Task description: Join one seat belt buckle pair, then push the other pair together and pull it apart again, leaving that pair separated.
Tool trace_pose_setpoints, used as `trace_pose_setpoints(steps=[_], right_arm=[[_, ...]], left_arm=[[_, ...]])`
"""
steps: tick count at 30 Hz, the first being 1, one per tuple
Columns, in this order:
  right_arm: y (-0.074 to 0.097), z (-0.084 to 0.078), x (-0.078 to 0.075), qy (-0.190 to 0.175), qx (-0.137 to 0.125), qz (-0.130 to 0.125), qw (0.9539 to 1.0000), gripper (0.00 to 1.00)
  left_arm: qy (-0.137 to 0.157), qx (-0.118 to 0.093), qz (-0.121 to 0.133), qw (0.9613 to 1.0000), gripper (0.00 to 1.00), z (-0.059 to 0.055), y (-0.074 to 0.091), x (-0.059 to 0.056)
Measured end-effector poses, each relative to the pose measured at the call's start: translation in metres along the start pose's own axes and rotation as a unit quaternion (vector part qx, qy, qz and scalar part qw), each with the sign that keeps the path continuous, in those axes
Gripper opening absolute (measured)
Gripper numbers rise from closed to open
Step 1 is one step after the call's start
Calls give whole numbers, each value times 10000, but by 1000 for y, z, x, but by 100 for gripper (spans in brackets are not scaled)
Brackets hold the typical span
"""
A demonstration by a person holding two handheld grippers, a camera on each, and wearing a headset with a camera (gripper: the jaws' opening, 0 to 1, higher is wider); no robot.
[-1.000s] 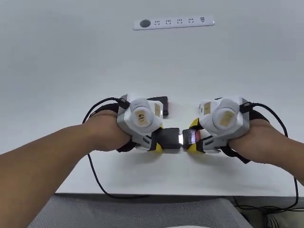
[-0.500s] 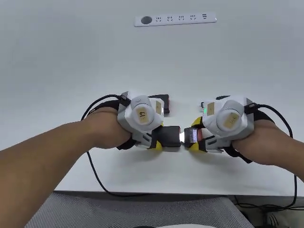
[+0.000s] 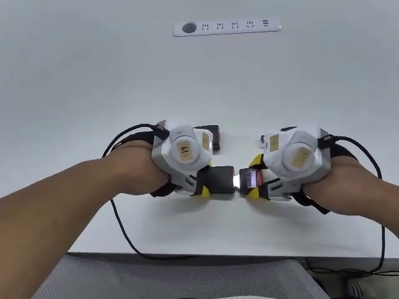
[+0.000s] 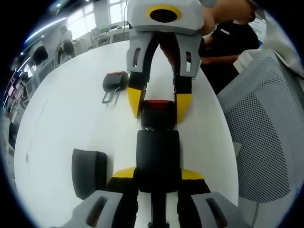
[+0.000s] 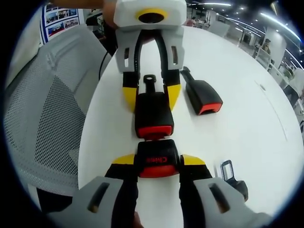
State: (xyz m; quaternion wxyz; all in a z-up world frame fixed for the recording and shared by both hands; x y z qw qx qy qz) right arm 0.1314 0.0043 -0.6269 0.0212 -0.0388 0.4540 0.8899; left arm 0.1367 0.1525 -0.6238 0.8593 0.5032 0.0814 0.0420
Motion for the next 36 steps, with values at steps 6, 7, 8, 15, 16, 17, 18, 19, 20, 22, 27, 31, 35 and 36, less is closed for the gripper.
trace_pose_setpoints(steps=[6,7,8,15,16,17,18,19,20,22,27,31,35,36], right_arm=[[-1,0,-1,-68,-5,9,10000,33],[-1,-1,-1,-68,-2,7,10000,33],[-1,-1,-1,-65,-1,4,10000,33],[-1,0,-1,-116,8,1,9999,35],[-1,0,-2,-68,4,-9,10000,35],[-1,0,-1,-66,2,-24,10000,35],[-1,1,-1,-45,-10,-27,10000,35],[-1,1,-1,-40,-16,-30,10000,35],[-2,0,-2,-57,-26,-24,10000,36],[-2,0,-2,-79,-36,-43,10000,36],[2,3,-1,-69,-134,-115,9998,40],[9,5,-1,-106,-201,-122,9997,39],[18,6,-5,-291,-231,-83,9993,36],[20,6,-6,-393,-265,-92,9988,35]], left_arm=[[6,-1,35,10000,31,1,0,-1],[0,8,34,10000,32,1,0,-1],[3,16,29,10000,32,1,0,-1],[27,-161,-18,9999,33,-1,0,0],[80,-188,-13,9998,33,-1,-1,-1],[65,-195,-4,9998,34,-1,-1,-1],[69,-223,5,9997,34,-1,-1,-2],[122,-244,9,9996,34,-1,-1,-2],[114,-267,-2,9996,34,-1,-1,-1],[143,-288,-15,9995,34,-1,-1,-1],[192,-299,28,9994,36,2,2,-2],[435,-624,85,9971,39,5,11,4],[387,-815,193,9957,42,15,28,1],[395,-851,200,9954,43,13,28,4]])
Point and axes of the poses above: the centre of the closed fingertips' face, and the gripper's own axes: y roughly backward along the fingers, x roughly to its left, z roughly out of its top, the point moved 8 cm from there along y, roughly backward along the fingers, and after that the axes turned 8 degrees about y, right-handed, at the moved point
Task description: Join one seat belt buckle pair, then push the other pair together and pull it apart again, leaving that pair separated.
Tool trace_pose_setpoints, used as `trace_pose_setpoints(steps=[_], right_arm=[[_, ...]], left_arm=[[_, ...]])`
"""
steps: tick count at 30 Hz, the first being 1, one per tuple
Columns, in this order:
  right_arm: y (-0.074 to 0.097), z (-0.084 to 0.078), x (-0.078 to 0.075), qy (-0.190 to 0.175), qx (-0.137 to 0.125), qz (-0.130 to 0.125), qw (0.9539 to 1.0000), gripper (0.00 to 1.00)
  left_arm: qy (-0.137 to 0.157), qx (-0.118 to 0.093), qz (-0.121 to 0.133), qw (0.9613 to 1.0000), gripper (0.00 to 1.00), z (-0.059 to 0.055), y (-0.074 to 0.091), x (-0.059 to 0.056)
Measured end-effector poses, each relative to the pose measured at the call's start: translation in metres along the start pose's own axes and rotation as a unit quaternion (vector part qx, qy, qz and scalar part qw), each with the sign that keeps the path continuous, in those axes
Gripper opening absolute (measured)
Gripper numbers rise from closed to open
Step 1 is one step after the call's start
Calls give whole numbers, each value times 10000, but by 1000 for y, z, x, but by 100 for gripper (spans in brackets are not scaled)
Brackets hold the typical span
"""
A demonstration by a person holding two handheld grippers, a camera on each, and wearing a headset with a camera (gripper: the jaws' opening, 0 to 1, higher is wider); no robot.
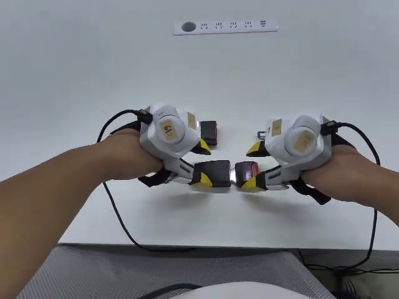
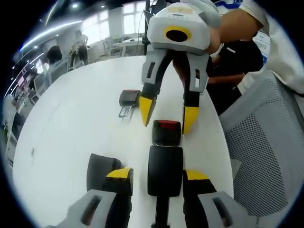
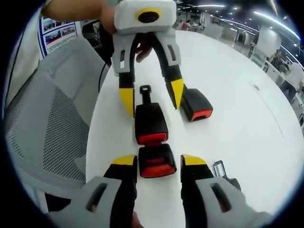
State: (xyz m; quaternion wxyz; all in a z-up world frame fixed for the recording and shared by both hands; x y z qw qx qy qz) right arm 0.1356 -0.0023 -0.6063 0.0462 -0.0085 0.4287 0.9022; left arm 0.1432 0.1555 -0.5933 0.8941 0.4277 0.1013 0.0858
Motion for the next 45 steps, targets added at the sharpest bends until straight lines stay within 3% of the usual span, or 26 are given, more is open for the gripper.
trace_pose_setpoints(steps=[3,12,21,23,24,26,32,35,39,45], right_arm=[[8,2,-3,157,39,-96,9998,36],[15,-15,-26,41,133,-254,9996,35],[31,-25,-57,120,207,-416,9988,34],[34,-31,-65,183,303,-467,9983,35],[36,-34,-70,218,364,-503,9978,35],[37,-39,-75,314,468,-513,9971,35],[38,-51,-80,458,704,-396,9957,36],[35,-62,-84,453,741,-348,9956,36],[31,-63,-87,470,754,-270,9957,35],[28,-65,-90,442,707,-169,9964,33]], left_arm=[[13,10,27,10000,43,4,6,2],[194,70,255,9995,43,-11,7,35],[364,-76,375,9986,42,-7,10,60],[288,-27,405,9988,42,-5,7,60],[198,135,414,9989,42,-7,7,62],[8,265,410,9988,42,-7,5,63],[45,153,423,9990,42,-2,2,75],[6,224,410,9989,42,-5,-1,75],[-38,341,342,9988,41,-13,-4,81],[-80,363,381,9986,34,-11,-5,83]])
Point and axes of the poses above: the centre of the closed fingertips' face, and the gripper's own axes: y roughly backward along the fingers, x roughly to its left, z roughly out of its top, the point moved 8 cm from there along y, roughly backward along the fingers, and after that the axes turned 8 degrees about y, right-handed, at the moved point
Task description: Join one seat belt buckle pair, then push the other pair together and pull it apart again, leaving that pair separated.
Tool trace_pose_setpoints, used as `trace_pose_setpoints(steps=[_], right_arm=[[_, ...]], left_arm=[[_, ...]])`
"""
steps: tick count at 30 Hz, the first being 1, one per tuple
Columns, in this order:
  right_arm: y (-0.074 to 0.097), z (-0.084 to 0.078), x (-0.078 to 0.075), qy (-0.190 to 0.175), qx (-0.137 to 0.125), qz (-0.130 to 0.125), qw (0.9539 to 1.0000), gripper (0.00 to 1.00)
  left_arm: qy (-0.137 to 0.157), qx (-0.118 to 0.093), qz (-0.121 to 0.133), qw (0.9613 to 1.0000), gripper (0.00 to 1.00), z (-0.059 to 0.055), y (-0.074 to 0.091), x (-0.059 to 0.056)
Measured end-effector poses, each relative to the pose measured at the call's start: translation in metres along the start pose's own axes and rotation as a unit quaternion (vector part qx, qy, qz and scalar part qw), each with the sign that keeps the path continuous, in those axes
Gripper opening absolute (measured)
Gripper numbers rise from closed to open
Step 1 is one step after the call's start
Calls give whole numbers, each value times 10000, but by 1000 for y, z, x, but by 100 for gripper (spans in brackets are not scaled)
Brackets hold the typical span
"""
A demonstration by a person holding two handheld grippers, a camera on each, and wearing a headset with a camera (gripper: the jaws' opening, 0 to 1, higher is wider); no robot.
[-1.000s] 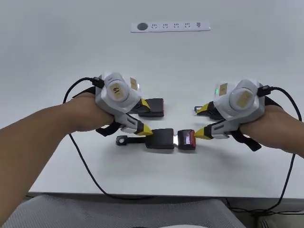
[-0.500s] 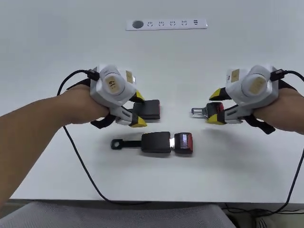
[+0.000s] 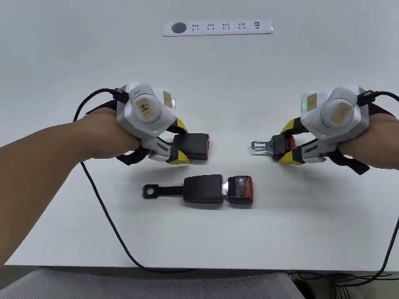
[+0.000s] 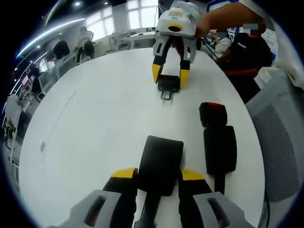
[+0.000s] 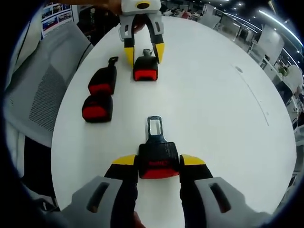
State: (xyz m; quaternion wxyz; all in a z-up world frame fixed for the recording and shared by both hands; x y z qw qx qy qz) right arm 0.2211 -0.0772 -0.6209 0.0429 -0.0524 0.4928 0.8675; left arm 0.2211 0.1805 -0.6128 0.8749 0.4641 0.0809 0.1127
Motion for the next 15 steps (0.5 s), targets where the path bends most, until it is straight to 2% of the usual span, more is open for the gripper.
trace_pose_setpoints(steps=[1,2,3,6,15], right_arm=[[-1,1,0,74,-25,39,10000,33],[-1,1,0,55,-32,79,9999,33],[-1,0,0,58,-31,115,9999,33],[-1,0,-2,126,-40,206,9997,32],[-2,-3,-3,100,-140,325,9993,32]], left_arm=[[-44,84,0,10000,34,-1,-1,0],[-256,201,82,9994,33,-2,-1,2],[-250,258,86,9993,33,-7,-5,4],[-157,187,44,9997,32,-6,-2,4],[-255,89,-61,9996,32,-8,-4,6]])
Point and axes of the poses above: the centre of the closed fingertips' face, and the gripper's own axes: y roughly backward along the fingers, x roughly to its left, z roughly out of its top, the point moved 8 cm from there along y, roughly backward along the fingers, and after that the axes turned 8 degrees about y, right-handed, at the moved point
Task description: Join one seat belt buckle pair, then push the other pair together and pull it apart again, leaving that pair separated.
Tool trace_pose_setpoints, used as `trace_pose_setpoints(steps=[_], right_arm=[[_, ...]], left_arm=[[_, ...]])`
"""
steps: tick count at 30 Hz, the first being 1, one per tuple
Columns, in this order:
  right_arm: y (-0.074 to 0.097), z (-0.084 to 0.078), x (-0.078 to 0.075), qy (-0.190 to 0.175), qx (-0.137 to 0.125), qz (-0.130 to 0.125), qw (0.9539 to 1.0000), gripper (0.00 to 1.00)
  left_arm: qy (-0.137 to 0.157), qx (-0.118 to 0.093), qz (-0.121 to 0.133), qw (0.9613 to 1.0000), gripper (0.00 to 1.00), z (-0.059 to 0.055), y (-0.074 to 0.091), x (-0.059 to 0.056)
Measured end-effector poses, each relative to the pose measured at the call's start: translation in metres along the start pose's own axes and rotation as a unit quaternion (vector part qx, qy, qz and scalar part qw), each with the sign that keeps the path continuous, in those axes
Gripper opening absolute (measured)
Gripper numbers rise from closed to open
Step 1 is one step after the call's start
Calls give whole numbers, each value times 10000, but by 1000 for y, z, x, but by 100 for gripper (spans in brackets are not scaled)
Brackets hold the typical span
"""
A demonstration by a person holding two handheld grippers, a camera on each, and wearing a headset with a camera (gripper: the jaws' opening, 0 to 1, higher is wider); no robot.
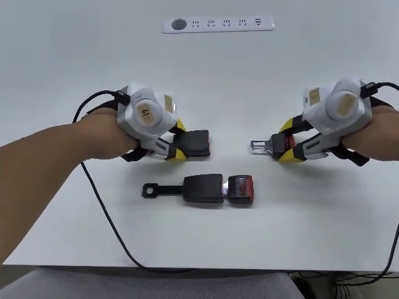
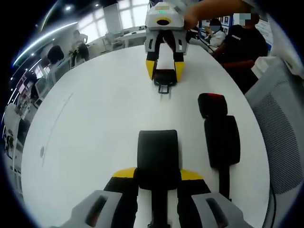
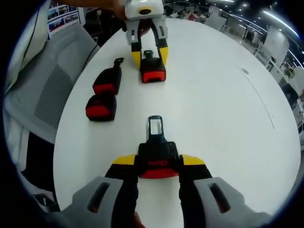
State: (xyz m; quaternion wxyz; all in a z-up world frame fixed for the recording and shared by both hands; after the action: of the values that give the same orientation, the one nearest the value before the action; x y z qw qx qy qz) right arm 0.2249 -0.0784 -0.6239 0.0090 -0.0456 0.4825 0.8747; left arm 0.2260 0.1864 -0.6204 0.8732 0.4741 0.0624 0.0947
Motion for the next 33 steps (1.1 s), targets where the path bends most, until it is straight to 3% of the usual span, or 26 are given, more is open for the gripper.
trace_pose_setpoints(steps=[8,23,33], right_arm=[[-1,5,-1,-47,74,-51,9999,32],[-34,56,-4,58,-54,-127,9999,31],[-47,76,-7,135,18,-99,9999,31]], left_arm=[[-17,-3,4,10000,31,1,-2,-2],[18,8,-13,10000,31,3,-2,-5],[23,-29,-25,10000,31,1,-2,-4]])
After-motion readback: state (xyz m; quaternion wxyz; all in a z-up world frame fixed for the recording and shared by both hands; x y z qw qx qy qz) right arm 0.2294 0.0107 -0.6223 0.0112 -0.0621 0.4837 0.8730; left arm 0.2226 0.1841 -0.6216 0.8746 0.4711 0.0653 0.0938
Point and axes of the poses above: the centre of the closed fingertips' face, and the gripper's own axes: y roughly backward along the fingers, x roughly to its left, z roughly out of its top, the point moved 8 cm from there along y, roughly backward along the fingers, and after that the axes turned 8 degrees about y, right-handed, at the moved point
